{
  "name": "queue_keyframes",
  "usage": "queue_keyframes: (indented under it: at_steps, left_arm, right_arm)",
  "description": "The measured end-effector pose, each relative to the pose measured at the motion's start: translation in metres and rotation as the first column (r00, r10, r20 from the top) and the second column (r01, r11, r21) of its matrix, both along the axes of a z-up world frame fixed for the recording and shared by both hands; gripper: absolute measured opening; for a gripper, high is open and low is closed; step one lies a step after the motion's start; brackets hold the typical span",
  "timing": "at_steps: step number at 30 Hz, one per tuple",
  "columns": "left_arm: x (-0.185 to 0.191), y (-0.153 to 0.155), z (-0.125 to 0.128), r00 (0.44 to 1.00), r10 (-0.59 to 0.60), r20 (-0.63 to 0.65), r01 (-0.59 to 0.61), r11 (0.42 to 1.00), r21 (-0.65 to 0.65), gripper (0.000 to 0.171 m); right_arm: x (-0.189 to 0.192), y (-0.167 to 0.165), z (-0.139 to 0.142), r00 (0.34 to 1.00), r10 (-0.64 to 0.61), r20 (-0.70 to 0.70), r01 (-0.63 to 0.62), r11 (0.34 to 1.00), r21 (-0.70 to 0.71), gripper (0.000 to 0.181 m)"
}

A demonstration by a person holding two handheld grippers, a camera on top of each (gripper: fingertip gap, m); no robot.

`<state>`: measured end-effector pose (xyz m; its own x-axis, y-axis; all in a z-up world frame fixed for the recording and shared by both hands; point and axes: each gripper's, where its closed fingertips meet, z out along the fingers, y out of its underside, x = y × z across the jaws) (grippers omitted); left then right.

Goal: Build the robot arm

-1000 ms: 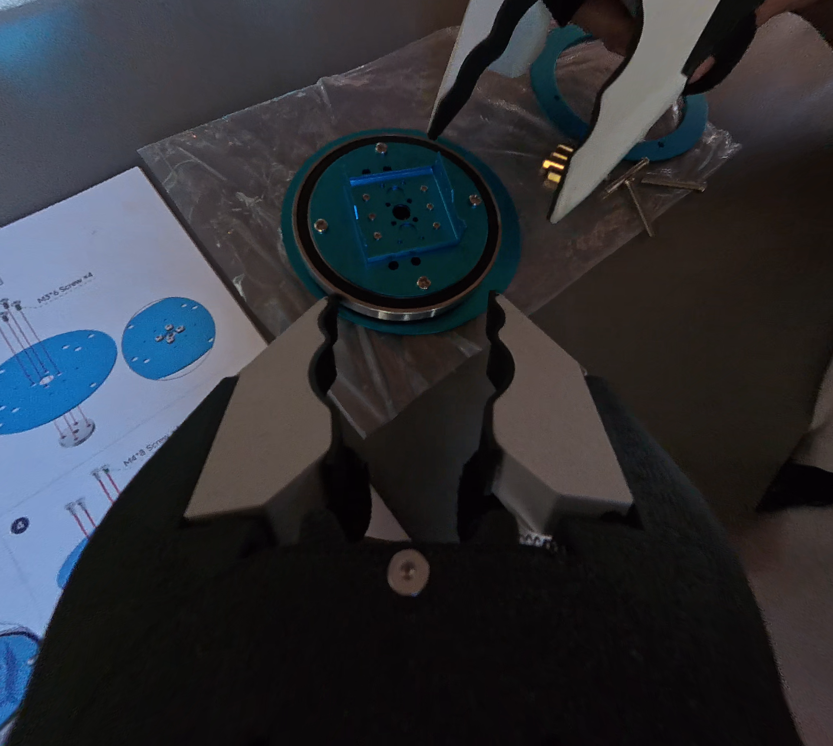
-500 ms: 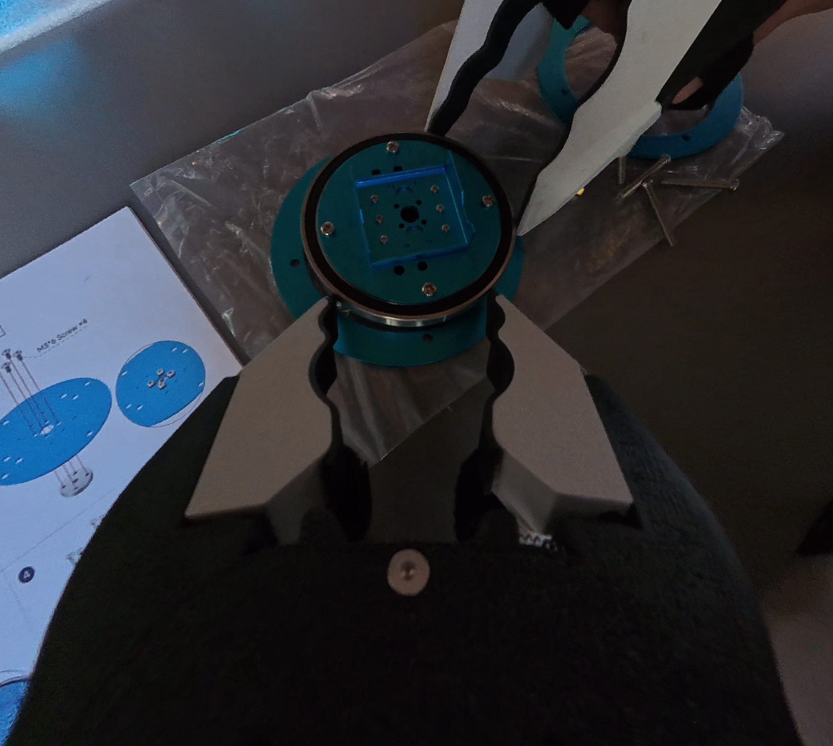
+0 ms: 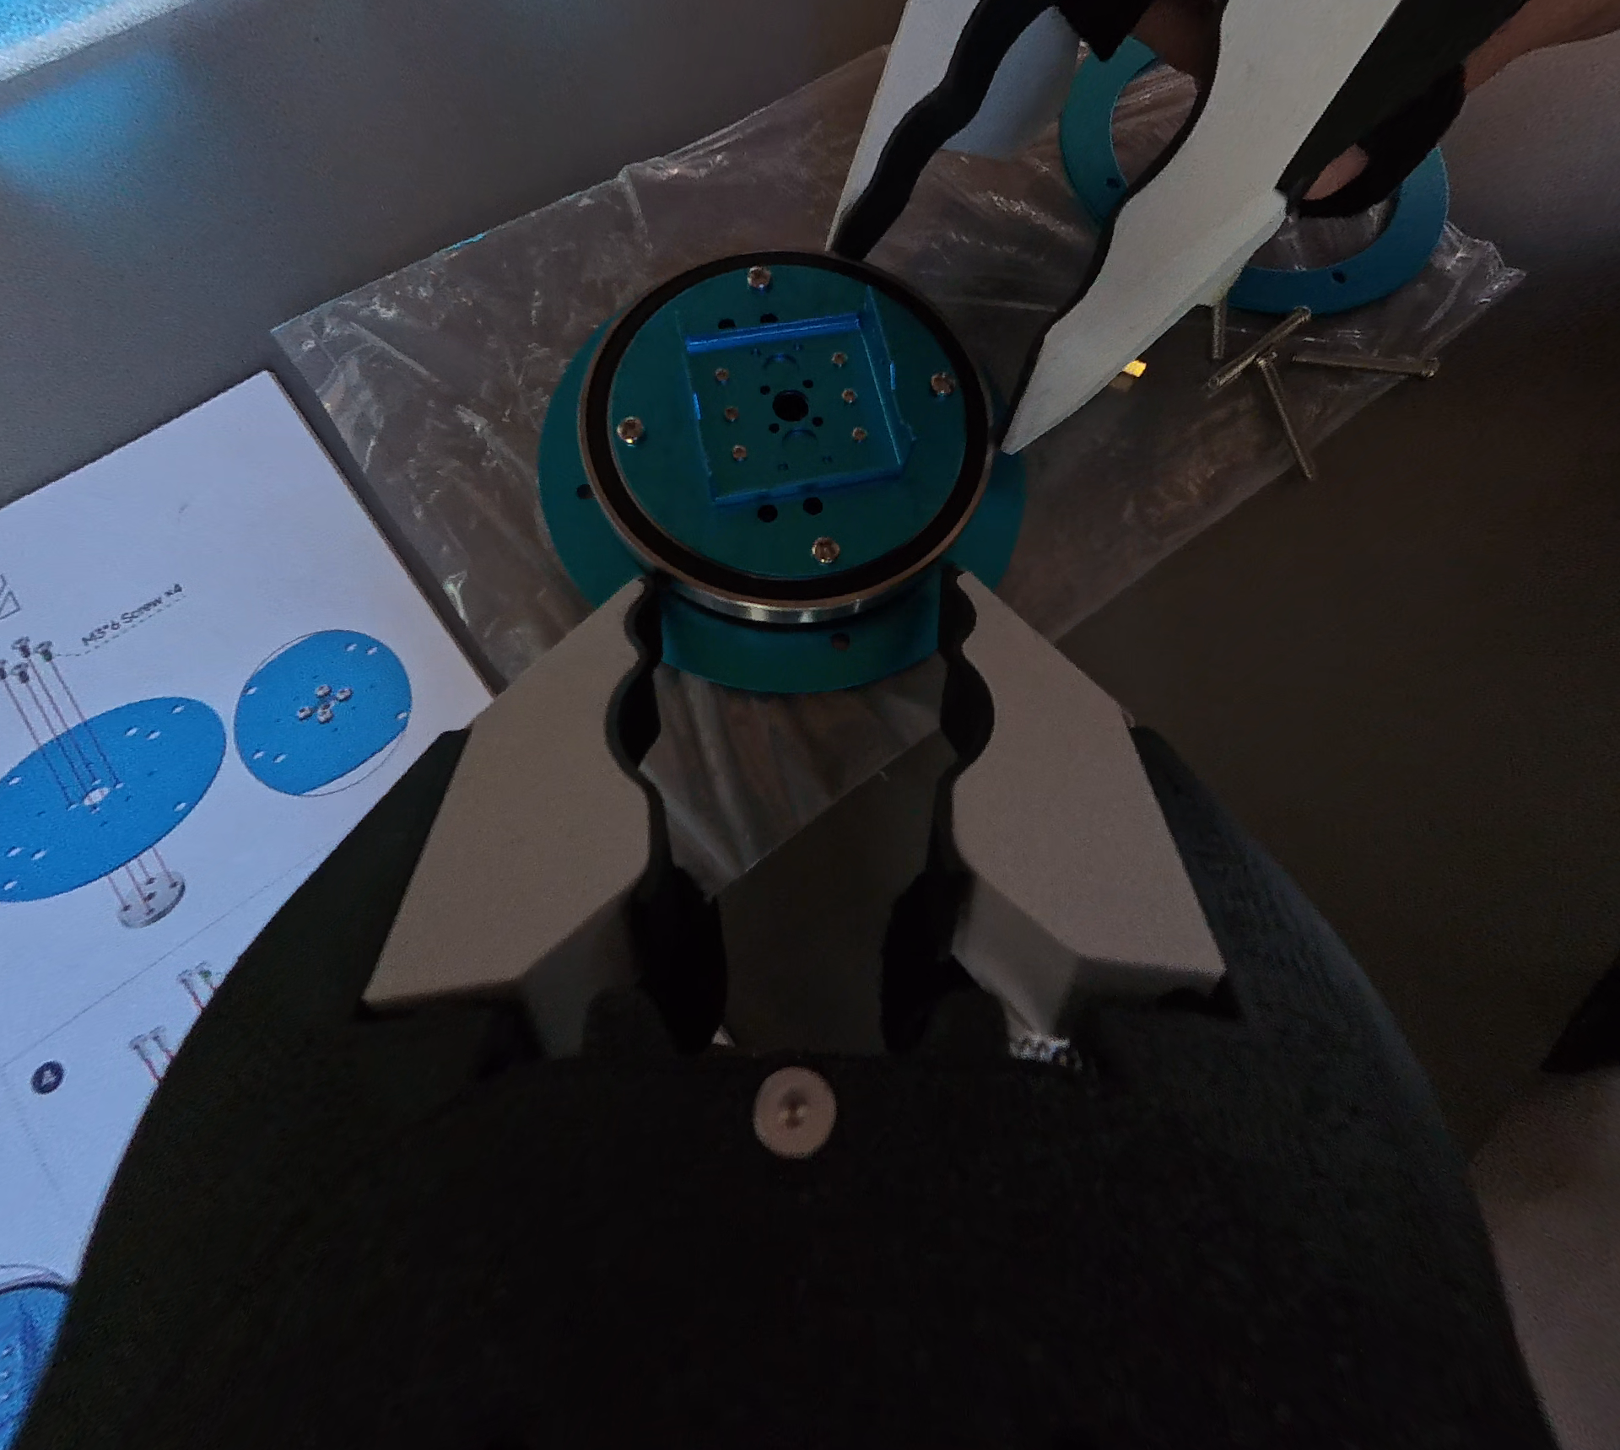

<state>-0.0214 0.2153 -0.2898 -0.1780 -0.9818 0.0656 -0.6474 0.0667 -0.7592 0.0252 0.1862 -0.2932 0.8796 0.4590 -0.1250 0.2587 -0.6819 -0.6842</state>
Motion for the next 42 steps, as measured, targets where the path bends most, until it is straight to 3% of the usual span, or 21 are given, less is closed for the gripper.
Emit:
queue_keyframes:
  at_steps: [6,13,17,22,27,33,39,42]
  left_arm:
    - [-0.01,-0.002,0.008,1.0,-0.013,0.021,0.014,1.0,-0.025,0.064]
    - [-0.032,-0.01,0.018,0.997,-0.048,0.062,0.05,0.998,-0.029,0.063]
    - [-0.027,-0.02,0.026,0.995,-0.049,0.088,0.053,0.997,-0.052,0.062]
    - [-0.011,-0.045,0.039,0.986,-0.097,0.139,0.103,0.994,-0.035,0.062]
    - [0.028,-0.083,0.041,0.983,-0.115,0.14,0.127,0.989,-0.078,0.061]
    - [0.076,-0.126,0.009,0.988,-0.157,0.0,0.156,0.983,-0.101,0.057]
    - [0.084,-0.136,-0.001,0.984,-0.177,-0.027,0.173,0.979,-0.11,0.05]
    - [0.085,-0.134,-0.003,0.985,-0.17,-0.016,0.168,0.983,-0.074,0.05]
  right_arm:
    - [0.018,-0.013,0.015,0.999,-0.048,-0.008,0.048,0.999,0.01,0.067]
    - [0.068,-0.089,0.032,0.973,-0.23,0.021,0.23,0.973,-0.003,0.045]
    - [0.08,-0.125,0.03,0.944,-0.329,-0.009,0.329,0.944,0.0,0.044]
    - [0.083,-0.154,0.011,0.924,-0.383,-0.003,0.383,0.923,-0.036,0.056]
    - [0.103,-0.162,0.001,0.883,-0.46,0.091,0.463,0.886,-0.013,0.063]
    - [0.104,-0.162,-0.001,0.885,-0.464,-0.018,0.463,0.885,-0.055,0.061]
    - [0.095,-0.163,0.003,0.858,-0.48,-0.182,0.468,0.877,-0.105,0.06]
    - [0.093,-0.157,0.007,0.813,-0.501,-0.296,0.491,0.864,-0.113,0.061]
